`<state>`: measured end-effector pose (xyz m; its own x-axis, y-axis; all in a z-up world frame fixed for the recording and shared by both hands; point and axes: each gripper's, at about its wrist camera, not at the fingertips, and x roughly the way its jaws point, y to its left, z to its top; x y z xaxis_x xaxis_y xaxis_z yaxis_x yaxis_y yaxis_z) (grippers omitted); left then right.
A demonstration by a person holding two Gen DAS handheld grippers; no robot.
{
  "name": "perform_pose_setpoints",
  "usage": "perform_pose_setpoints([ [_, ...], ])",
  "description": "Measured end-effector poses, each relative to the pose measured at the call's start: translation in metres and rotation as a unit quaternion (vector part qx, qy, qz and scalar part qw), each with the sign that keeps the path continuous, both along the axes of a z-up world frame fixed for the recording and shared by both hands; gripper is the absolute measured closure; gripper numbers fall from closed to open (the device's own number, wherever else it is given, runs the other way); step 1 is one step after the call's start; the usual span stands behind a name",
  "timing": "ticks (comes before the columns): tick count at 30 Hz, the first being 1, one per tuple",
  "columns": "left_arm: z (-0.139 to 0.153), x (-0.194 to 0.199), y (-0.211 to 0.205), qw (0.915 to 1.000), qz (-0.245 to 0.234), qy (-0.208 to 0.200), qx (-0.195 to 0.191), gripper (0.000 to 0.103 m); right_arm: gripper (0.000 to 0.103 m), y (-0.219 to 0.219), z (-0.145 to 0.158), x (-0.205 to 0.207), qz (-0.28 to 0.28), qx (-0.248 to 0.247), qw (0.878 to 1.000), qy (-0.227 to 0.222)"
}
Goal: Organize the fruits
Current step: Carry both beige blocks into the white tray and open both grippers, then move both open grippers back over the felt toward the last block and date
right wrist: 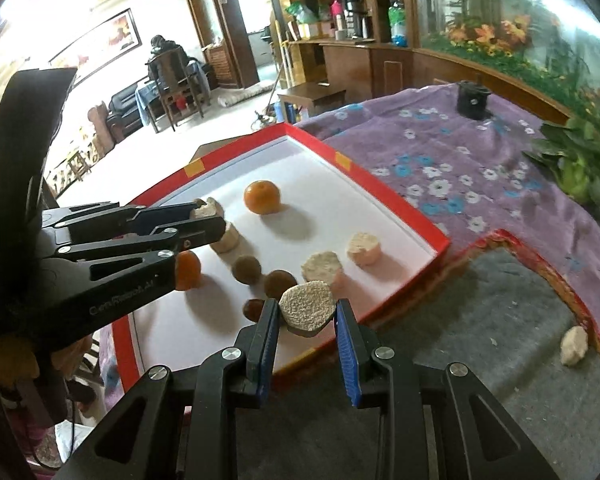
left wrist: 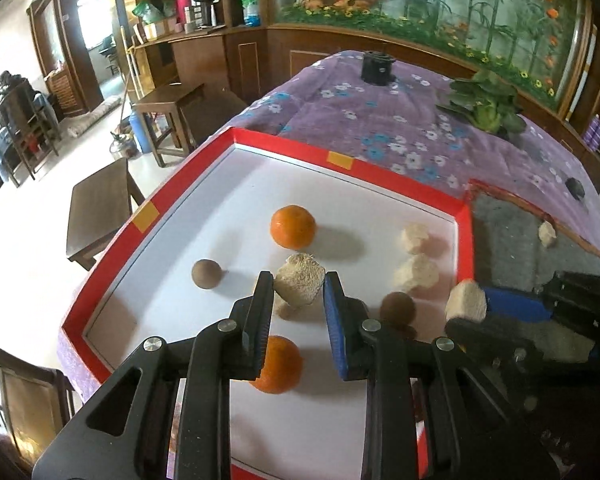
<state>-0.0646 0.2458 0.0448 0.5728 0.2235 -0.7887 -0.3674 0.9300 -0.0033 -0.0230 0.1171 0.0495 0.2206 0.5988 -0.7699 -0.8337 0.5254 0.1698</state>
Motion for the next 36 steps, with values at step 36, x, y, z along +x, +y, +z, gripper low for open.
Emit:
perform_pose_setpoints([
  [36,0.004,0.005,-0.02,0.9994,0.026,-0.006,0.021,0.054,0.063,-0.032,0.001,-0.013,-0.031,0.029,0.999,0.006],
])
